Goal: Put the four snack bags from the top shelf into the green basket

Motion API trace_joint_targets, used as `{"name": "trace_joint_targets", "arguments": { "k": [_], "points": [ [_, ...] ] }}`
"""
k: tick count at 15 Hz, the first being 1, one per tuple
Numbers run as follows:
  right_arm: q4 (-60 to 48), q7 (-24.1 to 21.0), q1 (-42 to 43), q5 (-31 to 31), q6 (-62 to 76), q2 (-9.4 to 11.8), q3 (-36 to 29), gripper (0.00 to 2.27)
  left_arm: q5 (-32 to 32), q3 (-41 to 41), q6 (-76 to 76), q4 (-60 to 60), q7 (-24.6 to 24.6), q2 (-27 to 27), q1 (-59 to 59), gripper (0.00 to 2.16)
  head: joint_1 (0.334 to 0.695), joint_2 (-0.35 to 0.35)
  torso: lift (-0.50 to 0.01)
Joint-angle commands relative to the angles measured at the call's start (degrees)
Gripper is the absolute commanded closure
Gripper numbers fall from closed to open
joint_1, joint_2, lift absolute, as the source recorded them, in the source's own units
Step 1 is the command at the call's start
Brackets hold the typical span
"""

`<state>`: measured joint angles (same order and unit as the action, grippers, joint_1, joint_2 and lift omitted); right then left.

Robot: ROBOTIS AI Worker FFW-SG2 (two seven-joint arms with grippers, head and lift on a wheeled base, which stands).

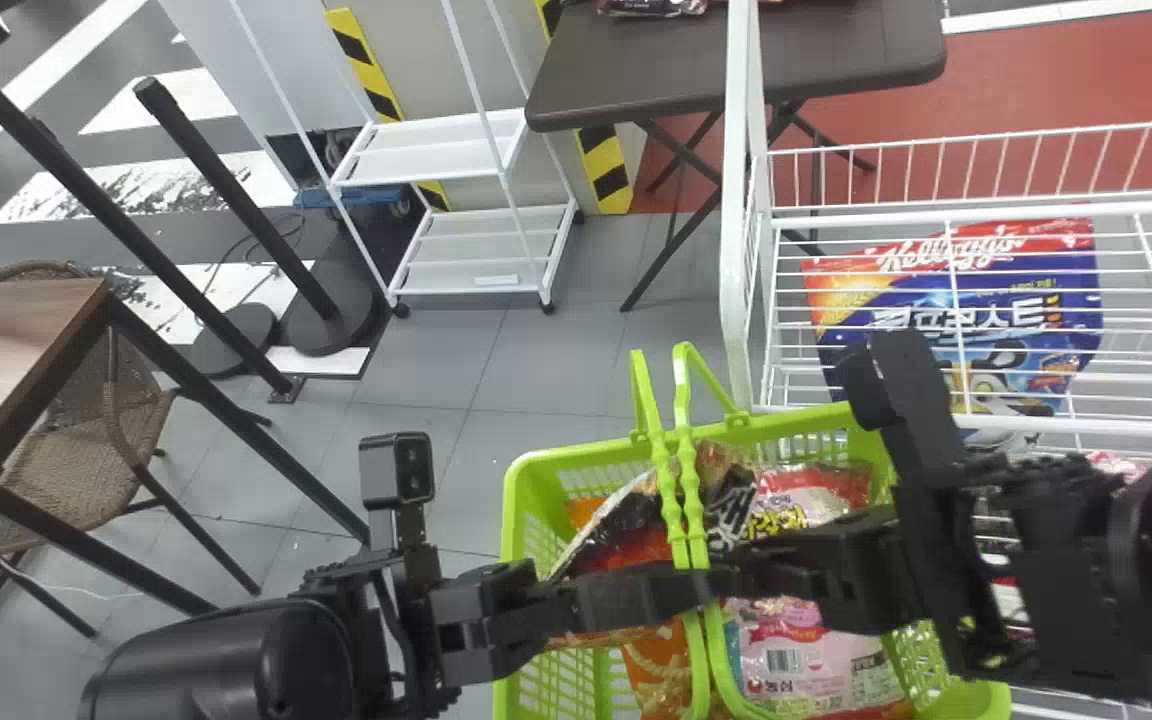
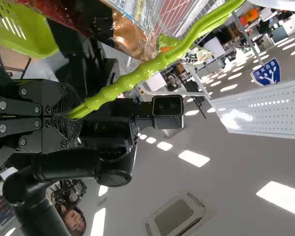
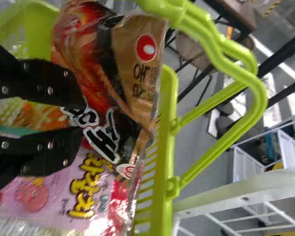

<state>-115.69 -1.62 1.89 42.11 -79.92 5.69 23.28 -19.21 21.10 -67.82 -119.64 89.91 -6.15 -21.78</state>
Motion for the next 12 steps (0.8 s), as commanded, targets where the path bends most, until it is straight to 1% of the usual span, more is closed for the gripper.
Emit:
{"name": "trace_joint_targets", "arguments": {
  "k": [1, 3, 4, 5, 6, 7, 8, 9, 10, 11, 12],
  "points": [
    [-5.51, 0.13, -1.63, 0.08, -8.11, 0.64, -4.38, 0.05, -0.12, 0.17, 0.01, 0.19, 0.66, 0.0, 0.07, 2.15, 0.695, 0.35, -0.005],
    [-11.05, 0.92, -4.53, 1.4, -9.34, 3.01, -10.8, 0.05, -0.12, 0.25, 0.18, 0.19, 0.66, 0.0, 0.07, 2.15, 0.695, 0.35, -0.005],
    [-13.51, 2.24, -6.2, 1.66, -8.99, 3.37, -15.19, 0.06, -0.12, 0.43, 0.01, 0.19, 0.66, 0.0, 0.07, 2.15, 0.695, 0.35, -0.005],
    [-16.5, 3.21, -7.95, 1.13, -5.82, 3.37, -20.38, 0.06, -0.12, 0.43, 0.01, 0.19, 0.66, 0.0, 0.07, 2.15, 0.695, 0.342, -0.005],
    [-17.73, 4.35, -9.27, 0.52, -1.61, 3.37, -24.16, 0.06, -0.04, 0.52, 0.01, 0.19, 0.66, 0.0, 0.07, 2.15, 0.695, 0.274, -0.005],
    [-17.73, 5.23, -9.71, -0.36, 3.67, 3.54, -27.85, 0.06, -0.04, 0.61, 0.01, 0.19, 0.66, 0.0, 0.07, 2.15, 0.695, 0.227, -0.005],
    [-16.94, 5.23, -9.71, -2.91, 9.12, 4.07, -30.49, 0.06, -0.04, 0.61, 0.01, 0.19, 0.66, 0.0, 0.07, 2.15, 0.695, 0.179, -0.005],
    [-15.18, 5.23, -9.62, -6.42, 16.68, 4.42, -32.07, 0.06, -0.04, 0.61, 0.01, 0.19, 0.66, 0.0, -0.02, 2.15, 0.695, 0.135, -0.005],
    [-13.07, 5.14, -9.36, -10.82, 23.71, 5.12, -32.16, 0.06, -0.04, 0.69, 0.01, 0.1, 0.66, 0.0, -0.2, 2.15, 0.695, 0.09, -0.005],
    [-9.64, 4.79, -8.22, -15.39, 30.74, 5.65, -32.42, 0.07, -0.04, 0.87, 0.01, 0.02, 0.66, 0.0, -0.28, 2.15, 0.695, -0.009, -0.005],
    [-5.69, 4.44, -6.46, -18.64, 35.31, 6.62, -32.51, 0.07, -0.04, 0.87, 0.01, -0.07, 0.66, 0.0, -0.46, 2.15, 0.695, -0.058, -0.005]
  ]
}}
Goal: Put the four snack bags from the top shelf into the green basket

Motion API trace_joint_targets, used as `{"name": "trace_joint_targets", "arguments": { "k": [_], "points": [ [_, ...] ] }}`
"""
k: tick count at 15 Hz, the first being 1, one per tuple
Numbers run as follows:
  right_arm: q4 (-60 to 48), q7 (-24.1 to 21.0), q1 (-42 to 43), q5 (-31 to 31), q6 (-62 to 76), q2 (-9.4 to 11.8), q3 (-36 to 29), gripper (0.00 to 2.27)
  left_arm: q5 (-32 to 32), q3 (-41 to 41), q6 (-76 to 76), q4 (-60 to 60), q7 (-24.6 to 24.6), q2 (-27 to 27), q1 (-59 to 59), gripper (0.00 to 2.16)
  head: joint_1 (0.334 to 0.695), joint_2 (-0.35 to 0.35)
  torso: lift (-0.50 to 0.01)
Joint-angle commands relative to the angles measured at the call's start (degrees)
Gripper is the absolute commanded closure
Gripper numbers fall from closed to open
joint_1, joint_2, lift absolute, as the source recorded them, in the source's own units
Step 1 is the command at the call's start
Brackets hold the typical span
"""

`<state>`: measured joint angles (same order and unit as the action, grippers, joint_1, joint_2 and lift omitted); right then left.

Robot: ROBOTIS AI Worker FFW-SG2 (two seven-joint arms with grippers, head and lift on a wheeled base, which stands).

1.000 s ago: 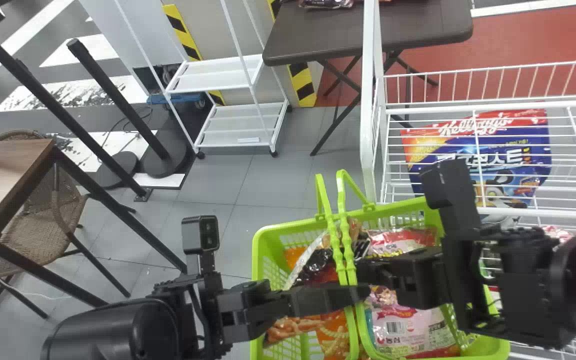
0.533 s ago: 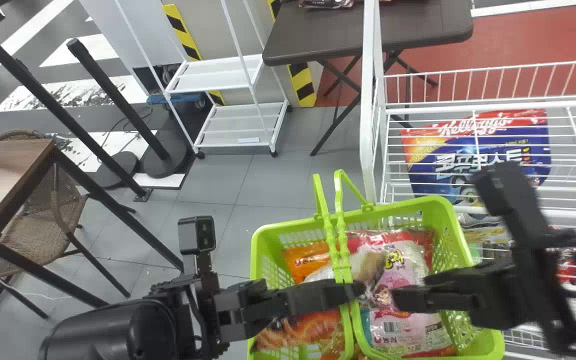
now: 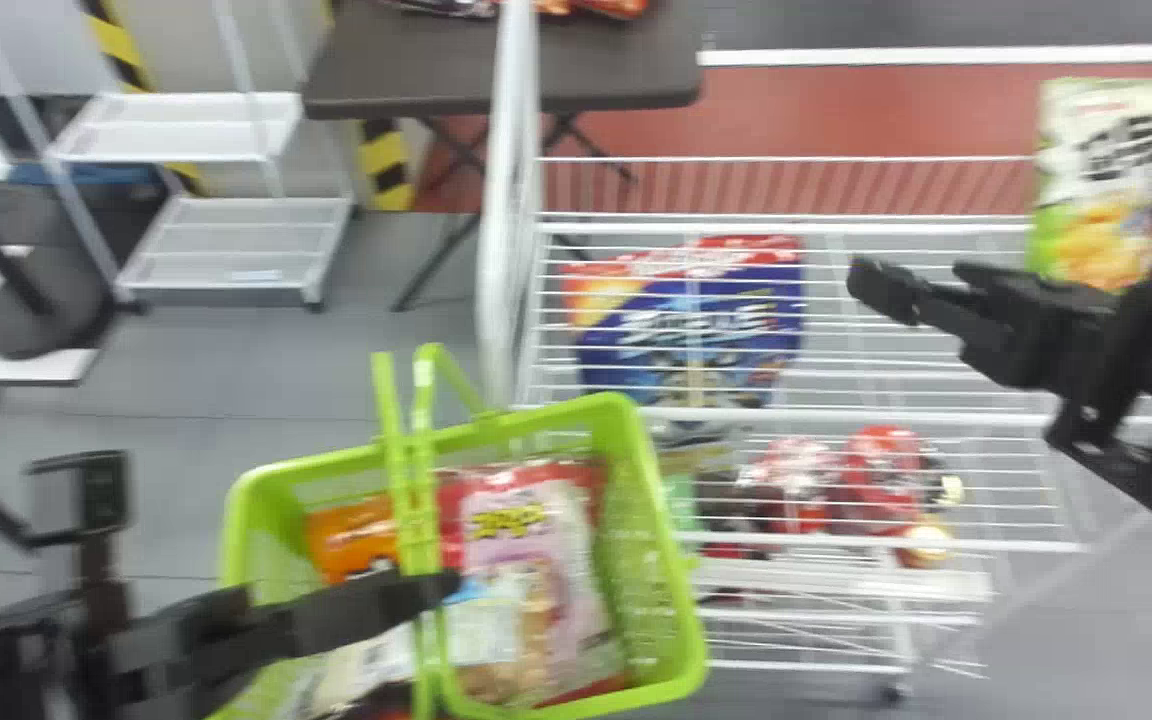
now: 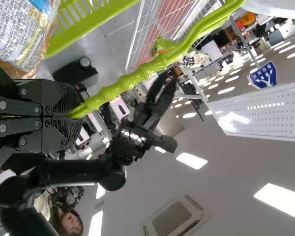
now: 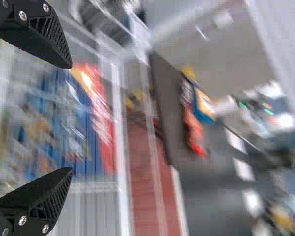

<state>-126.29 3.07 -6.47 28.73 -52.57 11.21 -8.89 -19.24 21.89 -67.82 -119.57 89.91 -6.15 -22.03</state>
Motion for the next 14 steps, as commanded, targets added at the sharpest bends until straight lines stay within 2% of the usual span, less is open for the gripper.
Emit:
{"name": "trace_joint_targets", "arguments": {
  "k": [1, 3, 8, 14],
  "points": [
    [8.52, -0.52, 3.48, -7.19, 10.6, 1.71, -0.42, 0.07, -0.01, 0.26, 0.0, -0.14, 0.66, 0.0, -0.3, 2.15, 0.695, -0.096, -0.005],
    [16.78, -1.05, 7.52, -10.18, 15.35, 2.41, -1.92, 0.07, -0.01, 0.61, 0.0, -0.14, 0.66, 0.0, -0.38, 2.15, 0.695, -0.184, -0.005],
    [33.57, -2.28, 16.57, -18.0, 17.28, 3.03, -3.32, 0.08, 0.17, 1.32, 0.0, 0.48, 0.66, 0.0, -0.47, 2.15, 0.695, -0.29, -0.005],
    [50.27, -2.19, 26.68, -24.07, 18.51, 3.2, -2.8, 0.08, 0.17, 2.02, 0.18, 1.53, 0.66, 0.0, -0.3, 2.15, 0.695, -0.345, -0.005]
  ]
}}
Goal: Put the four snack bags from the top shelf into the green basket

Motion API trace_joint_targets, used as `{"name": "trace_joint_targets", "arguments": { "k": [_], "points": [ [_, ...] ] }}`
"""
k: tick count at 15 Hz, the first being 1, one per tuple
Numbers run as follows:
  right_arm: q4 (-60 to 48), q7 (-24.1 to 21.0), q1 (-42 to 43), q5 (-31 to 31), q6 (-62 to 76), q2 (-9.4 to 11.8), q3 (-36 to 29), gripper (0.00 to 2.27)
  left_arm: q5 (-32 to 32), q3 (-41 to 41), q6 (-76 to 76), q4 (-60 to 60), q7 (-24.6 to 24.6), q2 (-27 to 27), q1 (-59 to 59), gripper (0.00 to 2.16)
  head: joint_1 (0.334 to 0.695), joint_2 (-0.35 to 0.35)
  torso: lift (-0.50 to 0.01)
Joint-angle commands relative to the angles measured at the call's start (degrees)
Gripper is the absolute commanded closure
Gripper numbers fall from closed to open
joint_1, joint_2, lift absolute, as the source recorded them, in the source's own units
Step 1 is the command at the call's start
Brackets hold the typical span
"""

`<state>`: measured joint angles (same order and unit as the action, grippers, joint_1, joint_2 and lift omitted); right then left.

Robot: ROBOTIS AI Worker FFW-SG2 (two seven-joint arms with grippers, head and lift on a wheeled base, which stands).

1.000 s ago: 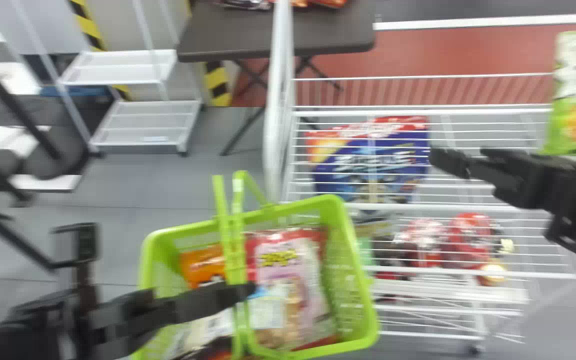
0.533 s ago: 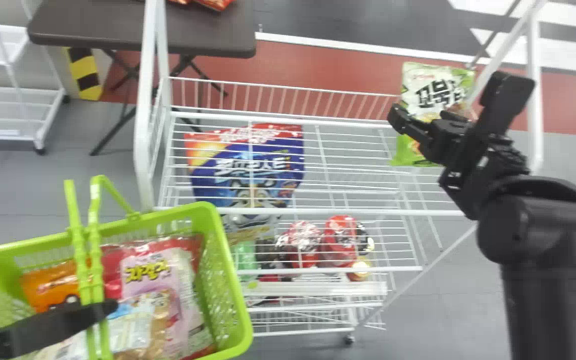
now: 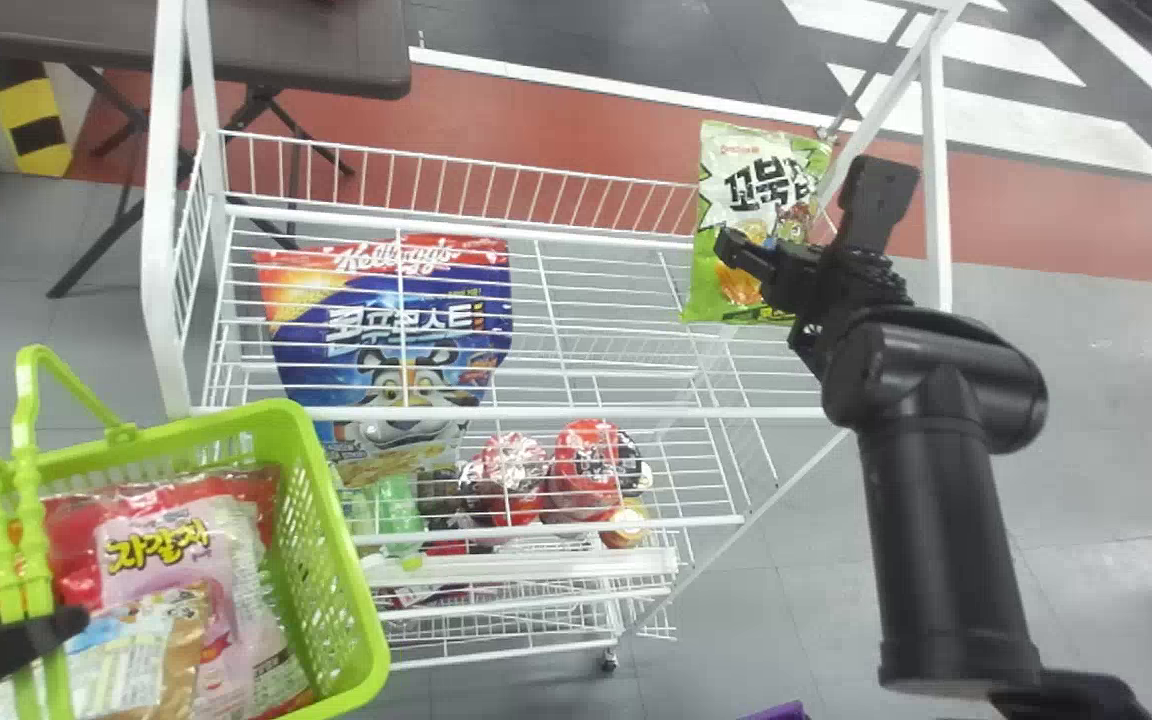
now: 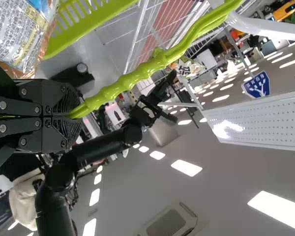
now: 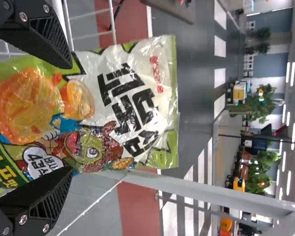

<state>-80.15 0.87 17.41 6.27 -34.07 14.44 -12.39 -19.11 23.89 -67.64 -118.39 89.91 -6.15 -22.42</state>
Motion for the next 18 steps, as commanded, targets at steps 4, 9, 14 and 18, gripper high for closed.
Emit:
{"name": "trace_joint_targets", "arguments": {
  "k": [4, 9, 14, 18],
  "points": [
    [9.84, 0.01, 6.68, -4.78, -0.52, -0.38, 1.67, 0.21, 0.12, 0.46, 0.17, 0.96, 0.66, 0.0, 0.01, 2.15, 0.695, -0.339, -0.005],
    [7.99, 0.01, 4.74, -4.16, -5.62, -0.47, 0.62, 2.25, 0.21, 0.72, 0.17, 0.88, 0.66, 0.0, 0.01, 2.15, 0.695, -0.339, -0.005],
    [2.72, 0.01, 2.11, -2.14, -5.97, -1.35, -0.79, 2.25, 0.03, 1.69, 0.17, 0.61, 0.66, 0.0, -0.43, 2.15, 0.695, -0.34, -0.005],
    [-4.14, 0.01, -1.58, 2.25, -7.03, -1.35, -1.14, 2.25, -0.05, 2.04, 0.17, 0.79, 0.66, 0.0, -0.69, 2.15, 0.695, -0.328, -0.005]
  ]
}}
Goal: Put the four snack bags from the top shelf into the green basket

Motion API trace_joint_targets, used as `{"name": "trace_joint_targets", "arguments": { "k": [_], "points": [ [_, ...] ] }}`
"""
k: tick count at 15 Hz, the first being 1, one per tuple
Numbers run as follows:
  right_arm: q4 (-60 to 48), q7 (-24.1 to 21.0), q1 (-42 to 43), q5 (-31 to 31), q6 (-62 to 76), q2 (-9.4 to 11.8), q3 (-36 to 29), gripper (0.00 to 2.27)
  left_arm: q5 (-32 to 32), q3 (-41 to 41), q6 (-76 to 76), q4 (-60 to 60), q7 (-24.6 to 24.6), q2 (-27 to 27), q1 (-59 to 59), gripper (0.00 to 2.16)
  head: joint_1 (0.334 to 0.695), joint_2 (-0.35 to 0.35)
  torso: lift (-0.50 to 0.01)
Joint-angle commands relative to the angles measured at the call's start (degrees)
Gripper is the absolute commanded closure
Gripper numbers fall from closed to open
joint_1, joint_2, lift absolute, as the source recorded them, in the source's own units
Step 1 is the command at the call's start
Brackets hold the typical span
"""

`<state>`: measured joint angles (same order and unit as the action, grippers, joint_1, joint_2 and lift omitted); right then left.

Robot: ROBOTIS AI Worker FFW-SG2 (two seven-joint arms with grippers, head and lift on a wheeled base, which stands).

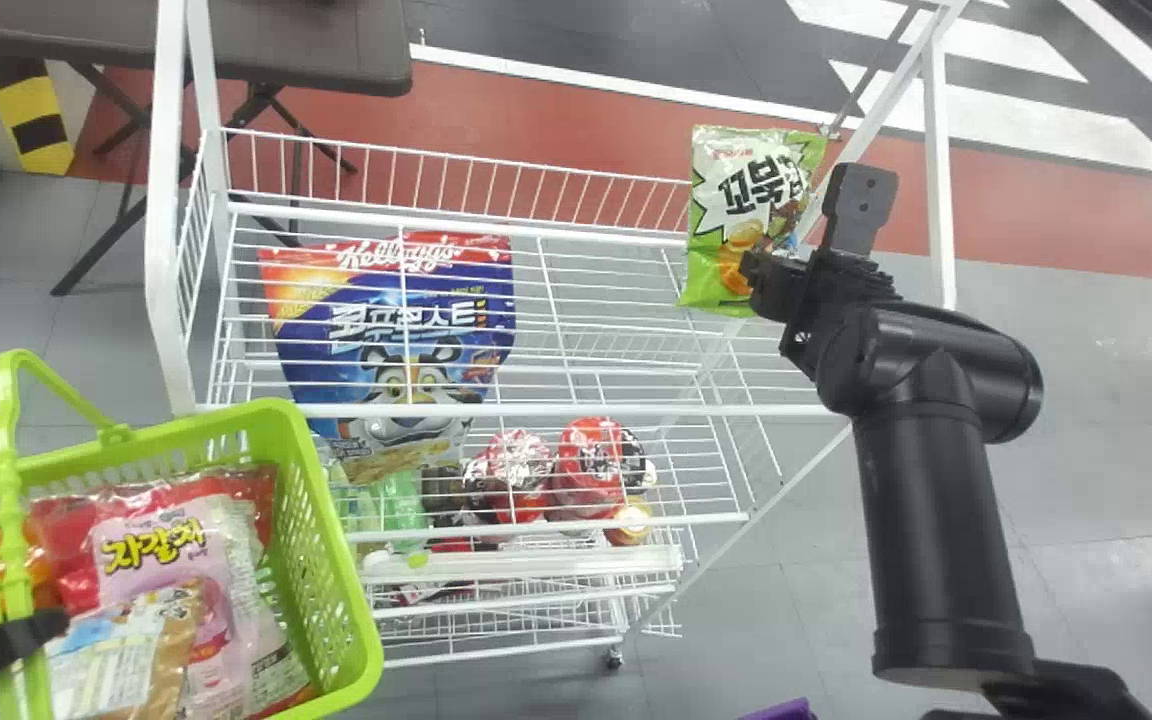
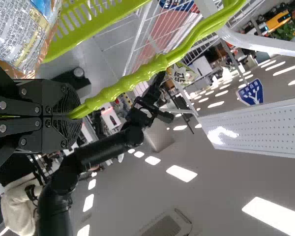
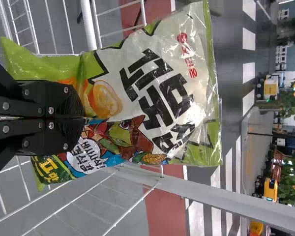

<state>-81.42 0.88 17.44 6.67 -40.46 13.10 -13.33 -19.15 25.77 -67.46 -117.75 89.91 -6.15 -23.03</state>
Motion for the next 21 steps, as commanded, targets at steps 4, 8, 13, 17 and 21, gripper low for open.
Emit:
{"name": "trace_joint_targets", "arguments": {
  "k": [4, 8, 13, 17, 21],
  "points": [
    [-17.72, 0.09, -8.83, 10.11, -6.26, -0.01, -1.88, 2.25, -0.1, 0.51, 0.0, 0.24, 0.66, 0.0, 0.0, 2.15, 0.695, -0.311, -0.005],
    [-33.46, 0.0, -15.51, 15.92, -14.0, -0.36, -1.79, 2.25, 0.08, 0.42, 0.0, -0.47, 0.66, 0.09, 0.27, 2.15, 0.695, -0.273, -0.005],
    [-49.1, -0.79, -22.63, 27.17, -28.06, -0.89, 1.02, 2.25, 0.08, -0.11, 0.0, -0.91, 0.66, 0.09, 0.71, 2.15, 0.695, -0.177, -0.005],
    [-55.87, -0.88, -25.88, 34.37, -36.32, -1.5, 4.63, 2.25, 0.25, -1.43, 0.0, -0.91, 0.66, 0.09, 1.32, 2.15, 0.695, -0.048, -0.005],
    [-58.33, -0.88, -26.76, 39.03, -40.72, -1.68, 9.02, 2.25, 0.25, -2.22, -0.53, -0.91, 0.66, 0.26, 2.38, 2.15, 0.695, 0.047, -0.005]
  ]
}}
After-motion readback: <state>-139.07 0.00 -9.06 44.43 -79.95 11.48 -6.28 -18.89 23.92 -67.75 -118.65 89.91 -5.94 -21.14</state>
